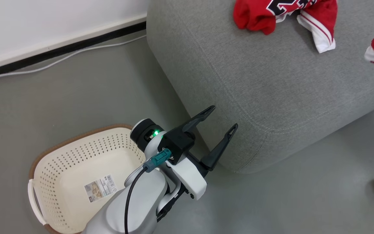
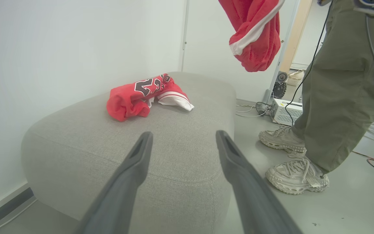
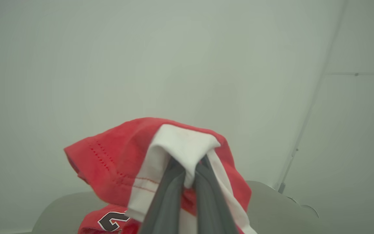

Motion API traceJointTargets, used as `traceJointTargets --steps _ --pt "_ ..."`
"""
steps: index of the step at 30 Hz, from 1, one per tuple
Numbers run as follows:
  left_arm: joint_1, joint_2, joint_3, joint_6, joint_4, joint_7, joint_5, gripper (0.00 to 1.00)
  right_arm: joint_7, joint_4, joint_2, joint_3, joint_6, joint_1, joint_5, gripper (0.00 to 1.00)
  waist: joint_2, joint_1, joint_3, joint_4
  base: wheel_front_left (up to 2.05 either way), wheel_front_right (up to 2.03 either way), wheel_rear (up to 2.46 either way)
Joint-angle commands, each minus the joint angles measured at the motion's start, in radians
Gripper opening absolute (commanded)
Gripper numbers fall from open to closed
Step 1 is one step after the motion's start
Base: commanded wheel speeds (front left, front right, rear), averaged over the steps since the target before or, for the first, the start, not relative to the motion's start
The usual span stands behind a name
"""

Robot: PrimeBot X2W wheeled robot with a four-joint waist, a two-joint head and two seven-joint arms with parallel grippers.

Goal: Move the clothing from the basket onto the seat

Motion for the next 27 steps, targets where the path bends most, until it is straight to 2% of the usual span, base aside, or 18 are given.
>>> traceJointTargets --steps 1,16,27 --pt "-0.042 -0.001 0.020 0.001 -0.022 -0.009 -0.001 1.00 -0.006 -0.007 -0.047 -0.009 0.004 -0.025 -0.009 0.00 -0.0001 0.0000 0.052 0.033 0.00 0.00 0.00" --pt "-0.205 -0.002 -0.147 0.063 -0.032 -0.009 -0.030 1.00 -0.006 0.214 -0.255 -0.196 0.004 -0.324 -0.066 0.00 -0.0001 0.0000 0.341 0.178 0.00 0.00 0.00" --pt "-0.268 -0.002 -0.238 0.106 -0.057 -0.009 -0.053 1.00 -0.006 0.491 -0.405 -0.283 0.004 -0.538 -0.159 0.00 -0.0001 0.0000 0.483 0.278 0.00 0.00 0.00"
